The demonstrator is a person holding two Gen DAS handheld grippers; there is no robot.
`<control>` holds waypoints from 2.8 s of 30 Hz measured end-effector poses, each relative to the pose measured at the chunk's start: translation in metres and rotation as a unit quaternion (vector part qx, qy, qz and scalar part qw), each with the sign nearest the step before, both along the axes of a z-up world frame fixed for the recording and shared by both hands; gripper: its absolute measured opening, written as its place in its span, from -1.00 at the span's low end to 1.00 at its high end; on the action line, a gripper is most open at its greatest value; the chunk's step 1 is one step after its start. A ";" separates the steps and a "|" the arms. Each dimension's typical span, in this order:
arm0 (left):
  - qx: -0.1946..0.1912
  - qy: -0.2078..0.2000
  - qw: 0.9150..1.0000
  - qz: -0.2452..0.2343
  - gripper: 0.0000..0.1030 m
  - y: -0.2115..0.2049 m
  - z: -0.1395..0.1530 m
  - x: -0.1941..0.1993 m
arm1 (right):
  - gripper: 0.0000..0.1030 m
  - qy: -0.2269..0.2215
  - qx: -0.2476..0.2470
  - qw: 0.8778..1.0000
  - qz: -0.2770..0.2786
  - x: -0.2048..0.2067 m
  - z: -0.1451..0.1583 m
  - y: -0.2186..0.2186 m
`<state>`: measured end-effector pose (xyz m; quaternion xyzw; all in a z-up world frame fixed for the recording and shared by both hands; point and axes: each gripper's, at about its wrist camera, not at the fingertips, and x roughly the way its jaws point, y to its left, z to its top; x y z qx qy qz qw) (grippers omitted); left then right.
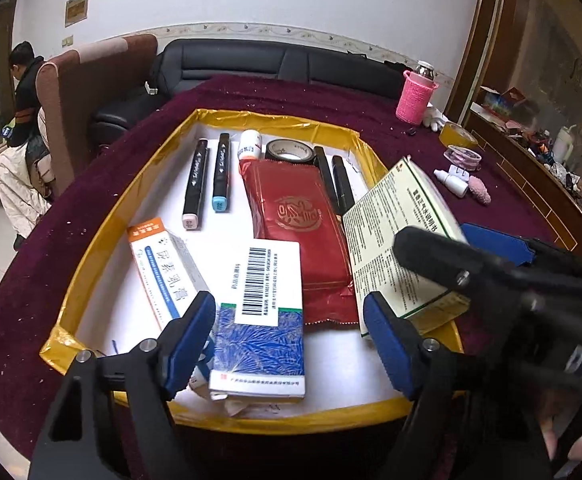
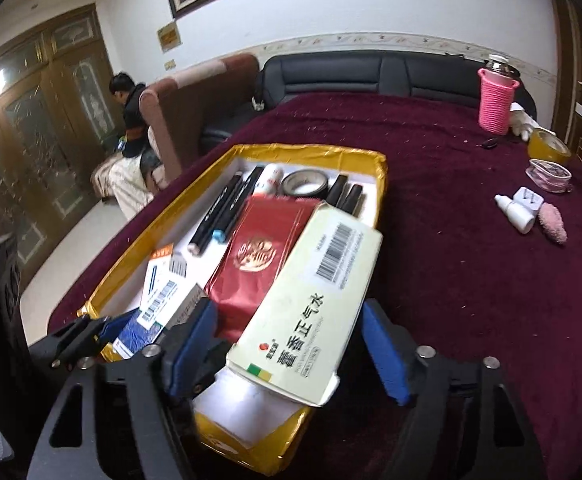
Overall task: Organize objects
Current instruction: 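Lower both boxes into the tray and open both grippers, then withdraw both grippers from the tray, then move right gripper to the pink fluffy ball and grasp it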
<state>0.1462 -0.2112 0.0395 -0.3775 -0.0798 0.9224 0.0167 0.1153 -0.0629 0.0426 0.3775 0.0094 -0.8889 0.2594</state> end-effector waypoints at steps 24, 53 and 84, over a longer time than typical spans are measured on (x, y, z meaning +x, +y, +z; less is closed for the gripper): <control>-0.029 0.008 1.000 0.001 0.71 0.020 0.025 0.015 | 0.78 0.013 -0.032 0.998 -0.052 0.005 0.007 0.049; -0.097 0.027 0.995 -0.011 0.76 0.065 0.046 0.023 | 0.79 0.010 -0.069 0.994 -0.088 0.012 0.010 0.104; -0.165 0.011 0.985 -0.044 0.78 0.118 0.046 0.003 | 0.80 0.001 -0.093 0.986 -0.142 -0.003 0.008 0.167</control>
